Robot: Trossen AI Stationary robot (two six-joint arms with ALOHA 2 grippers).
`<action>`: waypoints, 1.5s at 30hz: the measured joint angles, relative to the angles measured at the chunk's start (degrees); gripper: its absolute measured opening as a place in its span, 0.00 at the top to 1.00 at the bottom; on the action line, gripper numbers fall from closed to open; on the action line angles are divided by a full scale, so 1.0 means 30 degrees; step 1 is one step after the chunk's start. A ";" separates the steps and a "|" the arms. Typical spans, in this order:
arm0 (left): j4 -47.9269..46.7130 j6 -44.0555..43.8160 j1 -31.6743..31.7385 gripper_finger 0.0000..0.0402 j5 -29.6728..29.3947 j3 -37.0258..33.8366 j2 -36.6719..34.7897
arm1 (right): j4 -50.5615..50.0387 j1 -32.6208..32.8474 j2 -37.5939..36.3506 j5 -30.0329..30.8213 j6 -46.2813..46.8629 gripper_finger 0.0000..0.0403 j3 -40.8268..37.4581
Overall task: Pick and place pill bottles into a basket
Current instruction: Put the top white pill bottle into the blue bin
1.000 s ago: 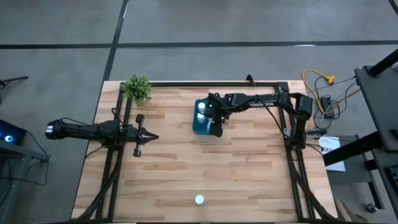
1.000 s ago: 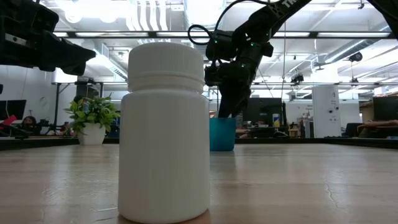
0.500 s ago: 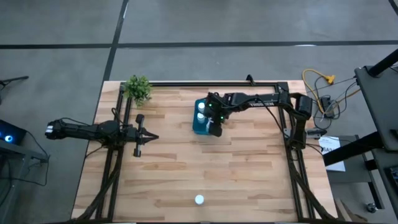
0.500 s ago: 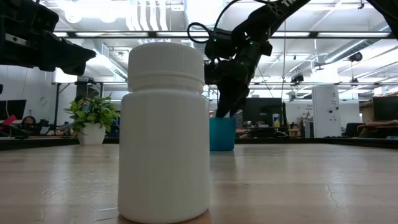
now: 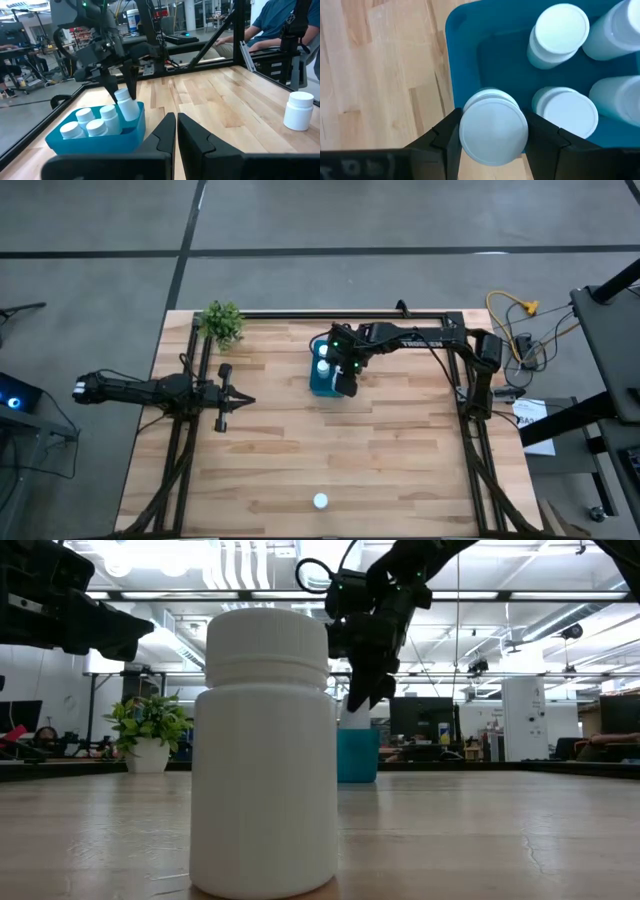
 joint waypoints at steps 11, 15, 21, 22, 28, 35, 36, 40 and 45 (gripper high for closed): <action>0.0000 -0.0007 0.0001 1.00 -0.0001 0.0000 0.0000 | -0.0150 -0.0007 0.0000 0.0023 -0.0431 0.62 0.0500; 0.0000 -0.0007 0.0000 1.00 -0.0002 0.0000 0.0000 | -0.0175 0.0063 0.0000 0.0487 -0.0544 0.62 0.0494; 0.0000 -0.0013 0.0000 1.00 -0.0001 0.0000 0.0000 | -0.0457 0.0117 0.0000 0.1064 -0.0838 0.62 0.0418; 0.0000 -0.0014 0.0004 1.00 -0.0007 0.0000 0.0000 | -0.0456 0.0117 0.0000 0.1064 -0.0852 0.62 0.0418; 0.0004 -0.0014 0.0000 1.00 -0.0003 0.0000 0.0000 | -0.0518 0.0117 0.0000 0.1092 -0.1013 0.62 0.0407; 0.0022 -0.0021 0.0000 1.00 -0.0006 0.0000 0.0000 | -0.0227 0.0211 0.0448 0.1613 -0.1056 0.62 0.0364; 0.0023 -0.0021 0.0000 1.00 -0.0007 0.0000 -0.0001 | -0.0267 0.0211 0.0772 0.1597 -0.1049 0.62 0.0396; 0.0080 -0.0068 0.0000 1.00 -0.0002 0.0000 -0.0002 | -0.0310 0.0270 0.2141 0.1588 -0.1448 0.62 0.0909; -0.0022 -0.0500 0.0002 1.00 0.0008 0.0000 0.0046 | -0.0624 0.0291 0.2345 0.1563 -0.1549 0.62 0.1242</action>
